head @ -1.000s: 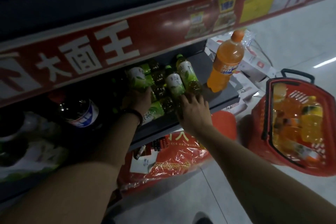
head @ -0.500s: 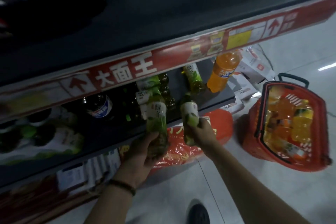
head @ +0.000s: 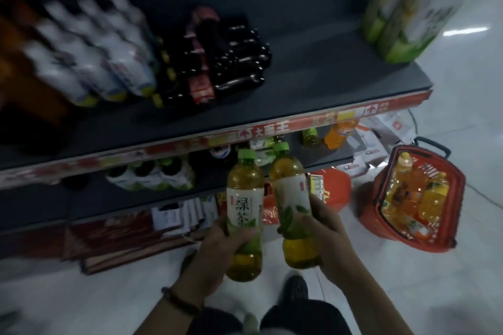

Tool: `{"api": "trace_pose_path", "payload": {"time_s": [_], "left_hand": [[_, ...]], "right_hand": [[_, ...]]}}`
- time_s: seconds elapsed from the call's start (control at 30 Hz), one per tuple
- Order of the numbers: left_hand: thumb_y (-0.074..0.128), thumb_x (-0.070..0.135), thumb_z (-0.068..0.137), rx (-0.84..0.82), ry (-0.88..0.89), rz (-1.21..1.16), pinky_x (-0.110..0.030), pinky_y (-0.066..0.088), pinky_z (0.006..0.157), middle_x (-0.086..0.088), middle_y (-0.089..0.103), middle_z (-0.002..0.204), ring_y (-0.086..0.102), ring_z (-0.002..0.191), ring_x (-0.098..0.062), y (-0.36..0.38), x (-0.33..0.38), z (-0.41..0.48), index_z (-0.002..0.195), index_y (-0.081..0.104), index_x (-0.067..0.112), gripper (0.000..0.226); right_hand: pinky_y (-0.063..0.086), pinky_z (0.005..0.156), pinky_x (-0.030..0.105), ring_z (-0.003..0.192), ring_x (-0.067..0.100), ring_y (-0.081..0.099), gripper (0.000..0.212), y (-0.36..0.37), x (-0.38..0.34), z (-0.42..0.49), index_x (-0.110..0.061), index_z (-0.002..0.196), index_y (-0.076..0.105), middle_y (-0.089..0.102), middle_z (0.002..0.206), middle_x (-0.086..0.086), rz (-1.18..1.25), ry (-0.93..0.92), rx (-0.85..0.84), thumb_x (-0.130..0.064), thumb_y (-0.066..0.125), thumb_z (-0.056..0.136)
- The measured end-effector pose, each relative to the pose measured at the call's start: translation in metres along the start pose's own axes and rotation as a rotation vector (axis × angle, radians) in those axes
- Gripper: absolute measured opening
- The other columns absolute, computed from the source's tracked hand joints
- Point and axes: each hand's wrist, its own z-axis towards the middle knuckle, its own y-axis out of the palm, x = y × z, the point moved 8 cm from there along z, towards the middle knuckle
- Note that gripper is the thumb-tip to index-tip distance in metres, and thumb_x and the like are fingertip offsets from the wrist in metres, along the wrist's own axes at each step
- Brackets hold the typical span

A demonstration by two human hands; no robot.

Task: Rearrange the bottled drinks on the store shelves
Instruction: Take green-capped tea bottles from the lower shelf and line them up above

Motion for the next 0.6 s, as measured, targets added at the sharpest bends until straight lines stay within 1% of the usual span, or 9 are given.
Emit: {"api": "trace_pose_path", "payload": {"time_s": [0.07,0.17,0.2,0.23,0.3,0.37,0.43,0.5,0.6], "left_hand": [[0.089,0.020,0.074,0.073,0.094,-0.030,-0.032,0.060,0.077,0.008,0.083,0.092,0.078,0.087,-0.014,-0.016,0.029,-0.035,0.121,0.066,0.024,0.052],[0.070,0.013,0.088,0.182,0.184,-0.136,-0.027,0.060,0.066,0.010,0.082,0.088,0.077,0.080,-0.010,-0.055,0.069,-0.074,0.113,0.063,0.032,0.032],[0.069,0.016,0.088,0.197,0.221,-0.170,-0.027,0.062,0.066,0.009,0.082,0.092,0.078,0.083,-0.010,-0.070,0.078,-0.083,0.116,0.064,0.031,0.033],[0.071,0.022,0.084,0.215,0.258,-0.203,-0.032,0.064,0.073,0.006,0.082,0.100,0.079,0.090,-0.013,-0.089,0.087,-0.093,0.120,0.065,0.030,0.038],[0.080,0.034,0.074,0.242,0.282,-0.271,-0.055,0.061,0.095,-0.005,0.080,0.116,0.076,0.108,-0.031,-0.126,0.102,-0.108,0.127,0.065,0.028,0.055],[0.089,0.041,0.067,0.269,0.305,-0.317,-0.066,0.054,0.103,-0.008,0.079,0.118,0.074,0.113,-0.038,-0.172,0.117,-0.123,0.127,0.064,0.029,0.067],[0.088,0.041,0.070,0.297,0.335,-0.313,-0.066,0.053,0.104,-0.009,0.080,0.115,0.075,0.111,-0.037,-0.206,0.128,-0.132,0.127,0.063,0.026,0.064],[0.088,0.038,0.080,0.310,0.392,-0.304,-0.064,0.053,0.104,-0.010,0.079,0.117,0.075,0.111,-0.037,-0.255,0.141,-0.147,0.129,0.064,0.021,0.057],[0.084,0.040,0.073,0.330,0.472,-0.280,-0.056,0.057,0.101,-0.010,0.078,0.118,0.074,0.114,-0.035,-0.324,0.160,-0.167,0.128,0.066,0.022,0.060]], "right_hand": [[0.062,0.085,0.042,0.106,0.035,0.075,0.045,0.033,-0.023,-0.011,-0.024,0.126,0.070,0.076,0.115,0.012,0.000,0.015,-0.099,-0.015,0.070,0.081],[0.062,0.088,0.047,0.110,0.041,0.073,0.053,0.093,-0.060,-0.019,-0.009,0.127,0.062,0.074,0.115,0.018,-0.027,0.040,-0.277,-0.001,0.075,0.076],[0.062,0.089,0.048,0.110,0.041,0.072,0.052,0.117,-0.069,-0.019,-0.011,0.126,0.063,0.073,0.114,0.018,-0.062,0.031,-0.343,0.002,0.075,0.077],[0.063,0.089,0.047,0.109,0.037,0.073,0.049,0.144,-0.078,-0.021,-0.013,0.125,0.064,0.074,0.113,0.014,-0.088,0.020,-0.394,0.004,0.075,0.081],[0.064,0.086,0.041,0.108,0.029,0.075,0.044,0.193,-0.095,-0.021,-0.016,0.125,0.062,0.078,0.109,0.006,-0.121,-0.004,-0.443,0.002,0.074,0.087],[0.063,0.091,0.045,0.113,0.031,0.074,0.049,0.250,-0.108,-0.017,-0.020,0.129,0.061,0.077,0.114,0.008,-0.151,-0.035,-0.458,-0.009,0.079,0.085],[0.059,0.100,0.053,0.118,0.034,0.071,0.063,0.293,-0.114,-0.014,-0.023,0.135,0.061,0.075,0.123,0.012,-0.116,-0.014,-0.495,-0.016,0.081,0.075],[0.058,0.104,0.053,0.123,0.034,0.070,0.071,0.348,-0.115,-0.009,-0.026,0.139,0.060,0.073,0.131,0.011,-0.098,0.004,-0.554,-0.016,0.083,0.072],[0.057,0.105,0.052,0.127,0.030,0.068,0.072,0.419,-0.112,-0.007,-0.033,0.139,0.061,0.072,0.136,0.007,-0.220,-0.048,-0.627,-0.025,0.093,0.075]]}}
